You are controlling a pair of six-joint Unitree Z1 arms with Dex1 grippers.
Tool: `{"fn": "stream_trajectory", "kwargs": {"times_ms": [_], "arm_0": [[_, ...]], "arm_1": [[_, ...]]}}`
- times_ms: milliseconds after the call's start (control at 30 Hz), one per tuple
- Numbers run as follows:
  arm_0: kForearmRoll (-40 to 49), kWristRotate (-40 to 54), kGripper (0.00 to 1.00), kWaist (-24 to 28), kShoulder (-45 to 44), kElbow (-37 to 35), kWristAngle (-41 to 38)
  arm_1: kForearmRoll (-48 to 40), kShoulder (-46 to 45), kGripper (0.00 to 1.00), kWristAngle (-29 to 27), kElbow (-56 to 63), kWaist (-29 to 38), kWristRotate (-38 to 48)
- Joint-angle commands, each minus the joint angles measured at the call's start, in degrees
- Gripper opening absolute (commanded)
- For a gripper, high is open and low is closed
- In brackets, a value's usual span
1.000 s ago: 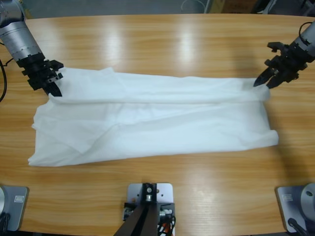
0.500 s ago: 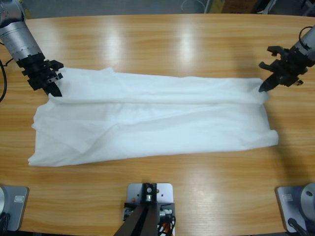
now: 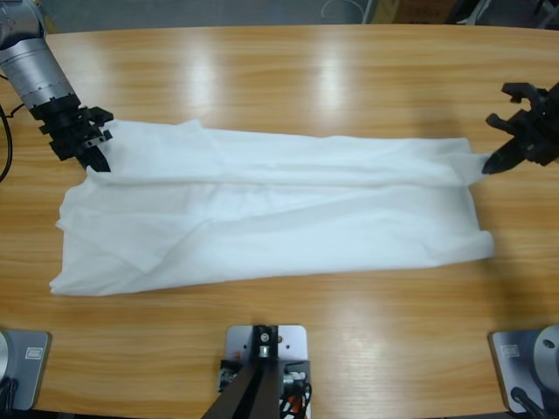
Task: Fold clothes
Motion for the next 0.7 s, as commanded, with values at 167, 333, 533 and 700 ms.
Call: {"fn": "stream_trajectory", "kwargs": {"times_ms": [167,333,533,700], "arm_0": [[4.55,0.58,0.000,-0.53,-0.14,1.91,-0.24],[4.55,0.58,0.000,-0.53,-0.35,1.91,-0.33],[4.55,0.58,0.000,-0.49,-0.47,2.00,-0.33],[4.57,0.58,0.000,-0.33,-0.61,2.18,-0.33]], "arm_1": [[3.05,1.16,0.000,-0.74,2.02,0.87,2.24],[3.40,6.86,0.000,-0.79,2.25,2.17,2.24],[4.39,12.38,0.000,-1.25,1.62,3.30,2.35],[5.35,13.77,0.893,-3.86,1.41,3.04,5.30]]}}
